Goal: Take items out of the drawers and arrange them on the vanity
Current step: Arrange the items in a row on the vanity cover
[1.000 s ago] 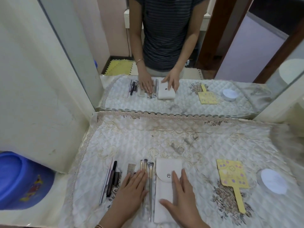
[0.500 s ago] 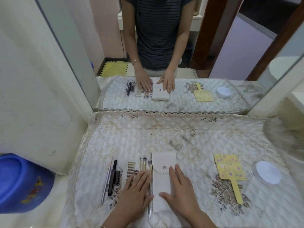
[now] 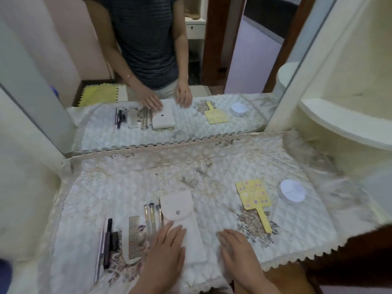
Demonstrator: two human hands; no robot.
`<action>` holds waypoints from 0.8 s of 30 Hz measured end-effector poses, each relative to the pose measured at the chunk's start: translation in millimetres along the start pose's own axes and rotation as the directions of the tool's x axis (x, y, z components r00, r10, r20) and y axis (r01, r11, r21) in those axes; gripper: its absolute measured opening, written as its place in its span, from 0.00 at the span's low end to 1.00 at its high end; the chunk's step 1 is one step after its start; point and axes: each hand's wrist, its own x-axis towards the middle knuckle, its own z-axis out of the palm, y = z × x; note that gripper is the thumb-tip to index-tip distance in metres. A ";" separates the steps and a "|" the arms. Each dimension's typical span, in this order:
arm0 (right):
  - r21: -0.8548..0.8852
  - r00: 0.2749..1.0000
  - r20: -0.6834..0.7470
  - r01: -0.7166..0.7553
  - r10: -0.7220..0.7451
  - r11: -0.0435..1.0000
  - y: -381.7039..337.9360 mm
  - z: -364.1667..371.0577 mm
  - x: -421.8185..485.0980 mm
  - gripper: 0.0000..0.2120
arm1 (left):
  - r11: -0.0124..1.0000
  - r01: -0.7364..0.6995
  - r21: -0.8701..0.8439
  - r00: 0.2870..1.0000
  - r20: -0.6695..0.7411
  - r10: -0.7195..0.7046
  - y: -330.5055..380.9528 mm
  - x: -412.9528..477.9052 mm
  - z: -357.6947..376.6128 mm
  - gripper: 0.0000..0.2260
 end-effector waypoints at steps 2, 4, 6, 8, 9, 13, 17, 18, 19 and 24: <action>-0.009 0.996 -0.053 -0.072 0.071 0.997 23.0 -14.3 -5.5 0.15 | 0.992 -0.112 -0.052 0.990 -0.094 0.106 16.6 3.5 9.3 0.18; -0.015 0.982 -0.105 -0.160 0.157 0.987 50.7 -30.5 -8.6 0.10 | 0.979 -0.184 -0.087 0.977 -0.129 0.172 31.3 11.8 23.1 0.16; 0.015 0.960 -0.140 -0.244 0.244 0.970 76.4 -54.2 -6.7 0.08 | 0.969 -0.216 -0.117 0.970 -0.143 0.199 48.4 26.5 37.6 0.15; 0.022 0.940 -0.186 -0.287 0.286 0.958 102.8 -80.2 0.4 0.10 | 0.971 -0.208 -0.120 0.976 -0.095 0.198 73.6 46.9 50.9 0.15; 0.023 0.935 -0.190 -0.301 0.300 0.953 115.6 -92.8 5.1 0.11 | 0.974 -0.195 -0.115 0.980 -0.056 0.190 89.6 59.4 55.9 0.14; 0.031 0.940 -0.231 -0.251 0.252 0.967 164.8 -135.4 26.1 0.15 | 0.988 -0.047 -0.144 0.981 0.177 0.072 157.7 107.3 77.1 0.18; -0.027 0.975 -0.115 -0.195 0.191 0.980 191.9 -160.2 59.1 0.26 | 1.000 0.024 -0.006 0.973 0.232 -0.022 193.2 140.4 101.9 0.20; -0.022 0.979 -0.090 -0.186 0.183 0.982 194.8 -163.7 66.6 0.29 | 0.999 0.051 0.019 0.971 0.233 -0.054 197.0 146.3 106.1 0.21; -0.008 0.984 -0.052 -0.170 0.169 0.985 196.5 -165.7 72.7 0.32 | 0.996 0.070 0.056 0.968 0.236 -0.081 199.3 149.9 108.7 0.21; -0.036 0.993 0.093 -0.073 0.076 0.997 197.3 -165.1 93.6 0.37 | 0.981 0.118 0.157 0.938 0.307 -0.162 201.4 156.2 115.3 0.18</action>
